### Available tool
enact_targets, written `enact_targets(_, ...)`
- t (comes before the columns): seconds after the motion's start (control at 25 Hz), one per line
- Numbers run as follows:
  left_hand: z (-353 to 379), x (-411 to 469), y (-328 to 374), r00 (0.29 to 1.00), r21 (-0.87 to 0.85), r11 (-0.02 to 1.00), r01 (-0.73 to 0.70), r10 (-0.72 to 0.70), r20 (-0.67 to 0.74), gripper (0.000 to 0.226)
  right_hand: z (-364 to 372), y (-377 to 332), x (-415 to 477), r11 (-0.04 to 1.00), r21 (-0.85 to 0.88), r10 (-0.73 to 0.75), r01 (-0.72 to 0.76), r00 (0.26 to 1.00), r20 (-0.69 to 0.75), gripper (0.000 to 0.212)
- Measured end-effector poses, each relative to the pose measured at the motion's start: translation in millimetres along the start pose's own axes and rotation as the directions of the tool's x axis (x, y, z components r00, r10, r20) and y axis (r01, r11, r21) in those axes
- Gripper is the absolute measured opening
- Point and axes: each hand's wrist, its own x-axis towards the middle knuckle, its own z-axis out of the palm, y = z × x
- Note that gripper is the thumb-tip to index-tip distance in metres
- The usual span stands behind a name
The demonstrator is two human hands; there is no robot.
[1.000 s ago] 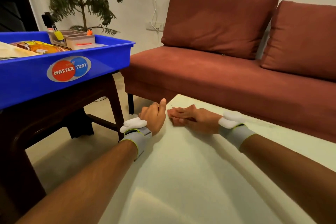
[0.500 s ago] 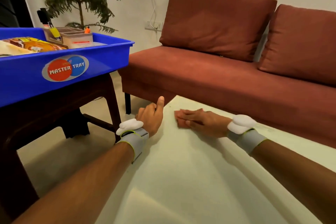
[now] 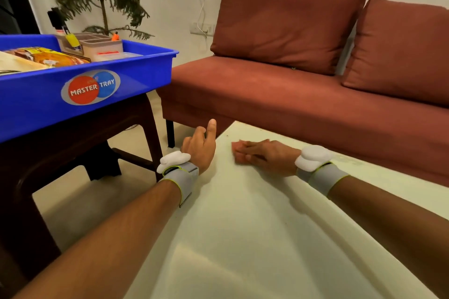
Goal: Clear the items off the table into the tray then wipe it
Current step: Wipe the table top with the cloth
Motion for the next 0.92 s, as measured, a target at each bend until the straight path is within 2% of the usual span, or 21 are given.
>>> enact_targets(0.08,3.4,1.5,2.4,1.000,0.013,1.000,0.001,-0.001,0.001,0.061,0.9,23.5,15.8,0.963,-0.043,0.261,-0.265,0.962,-0.075,0.037)
enact_targets(0.12,3.2,1.7,3.0,1.000,0.021,1.000,-0.011,0.011,0.005,0.061,5.1,19.9,33.8,0.941,-0.043,0.332,-0.336,0.940,-0.074,0.033)
enact_targets(0.16,2.5,1.3,4.0,1.000,0.012,1.000,-0.017,0.017,0.009,0.061,11.5,5.4,53.0,0.949,0.006,0.315,-0.315,0.947,-0.071,0.029)
enact_targets(0.24,-0.9,-3.3,1.9,1.000,0.024,1.000,-0.011,0.011,0.007,0.058,18.6,-32.6,72.8,0.979,0.088,0.190,-0.186,0.981,-0.037,0.025)
enact_targets(0.36,-4.7,3.2,-1.1,0.999,0.074,0.997,-0.033,0.034,-0.011,0.051,16.1,-56.1,21.5,0.995,0.062,-0.068,0.073,0.995,-0.076,0.036)
enact_targets(0.4,-3.4,6.0,-3.5,0.999,0.071,0.996,-0.051,0.051,0.000,0.047,7.4,-50.4,0.8,0.991,0.085,-0.092,0.099,0.992,-0.083,0.036)
enact_targets(0.44,-4.6,7.4,-6.0,0.996,0.071,0.994,-0.082,0.080,0.026,0.043,4.9,-38.4,-12.2,0.996,0.076,-0.039,0.047,0.994,-0.106,0.035)
enact_targets(0.52,-7.2,8.4,-7.6,0.988,0.051,0.994,-0.100,0.093,0.126,0.033,0.6,-4.1,-6.9,0.983,-0.031,0.175,-0.182,0.972,-0.158,0.031)
enact_targets(0.56,-13.2,4.5,-7.0,0.981,0.035,0.995,-0.095,0.088,0.174,0.030,-2.3,0.1,6.7,0.949,-0.053,0.302,-0.310,0.946,-0.117,0.028)
enact_targets(0.6,-19.7,0.9,-6.5,0.974,0.011,0.997,-0.082,0.078,0.211,0.030,-2.0,-6.3,21.2,0.933,-0.035,0.355,-0.358,0.933,-0.054,0.026)
enact_targets(0.64,-26.2,-0.3,-5.5,0.969,0.009,0.999,-0.054,0.050,0.244,0.033,0.6,-20.3,40.5,0.947,0.022,0.321,-0.320,0.947,-0.031,0.025)
enact_targets(0.72,-36.6,-2.1,-12.8,0.951,0.095,0.995,0.018,-0.047,0.306,0.048,12.8,-61.8,61.8,0.979,0.121,0.160,-0.162,0.987,0.024,0.022)
enact_targets(0.8,-40.0,-7.4,-25.4,0.937,0.197,0.978,0.068,-0.130,0.323,0.060,21.9,-89.1,40.5,0.993,0.115,0.016,-0.024,0.997,0.073,0.026)
enact_targets(0.88,-42.6,-16.4,-31.2,0.941,0.246,0.966,0.085,-0.159,0.298,0.063,14.0,-78.2,7.6,0.989,0.105,-0.106,0.106,0.994,-0.002,0.034)
enact_targets(0.92,-43.1,-19.0,-30.4,0.951,0.259,0.961,0.093,-0.163,0.264,0.064,12.6,-57.5,-2.6,0.992,0.082,-0.098,0.100,0.995,-0.024,0.036)
